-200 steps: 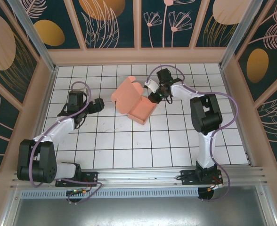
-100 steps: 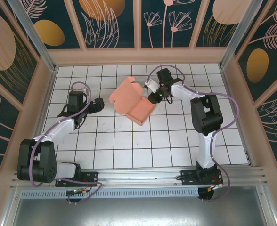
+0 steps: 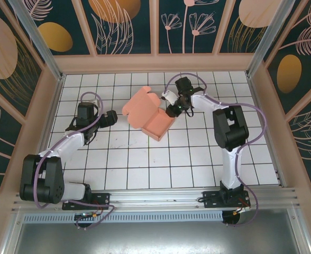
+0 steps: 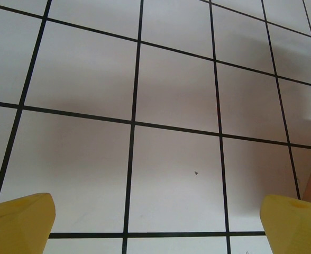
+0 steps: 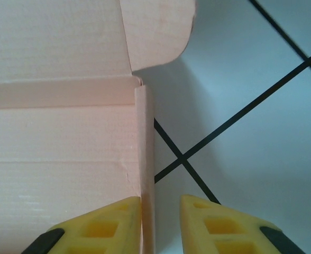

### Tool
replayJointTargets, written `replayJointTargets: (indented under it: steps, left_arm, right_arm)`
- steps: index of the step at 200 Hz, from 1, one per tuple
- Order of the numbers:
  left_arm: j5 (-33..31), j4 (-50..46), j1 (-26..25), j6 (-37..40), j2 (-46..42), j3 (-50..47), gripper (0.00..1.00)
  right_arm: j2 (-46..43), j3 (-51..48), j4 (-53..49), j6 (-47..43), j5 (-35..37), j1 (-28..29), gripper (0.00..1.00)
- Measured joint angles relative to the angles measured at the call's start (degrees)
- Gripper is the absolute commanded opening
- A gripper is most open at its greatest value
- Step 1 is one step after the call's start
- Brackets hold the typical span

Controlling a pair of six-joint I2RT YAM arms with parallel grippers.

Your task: Fold the paper box

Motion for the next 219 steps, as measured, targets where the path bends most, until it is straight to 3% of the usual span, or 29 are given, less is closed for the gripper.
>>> replayJointTargets:
  steps: [44,55,219]
  left_arm:
    - [0.13,0.04,0.0,0.02,0.46,0.0,0.99]
    - [0.13,0.04,0.0,0.0,0.59,-0.02,0.98]
    - [0.52,0.11,0.0,0.0,1.25,-0.46,0.99]
  right_arm:
    - [1.62,0.0,-2.23,-0.81,1.36,0.87,0.11]
    - [1.62,0.0,-2.32,-0.85,1.9,1.2,0.0]
    - [-2.29,-8.55,9.94,-0.55,21.2,9.01,0.0]
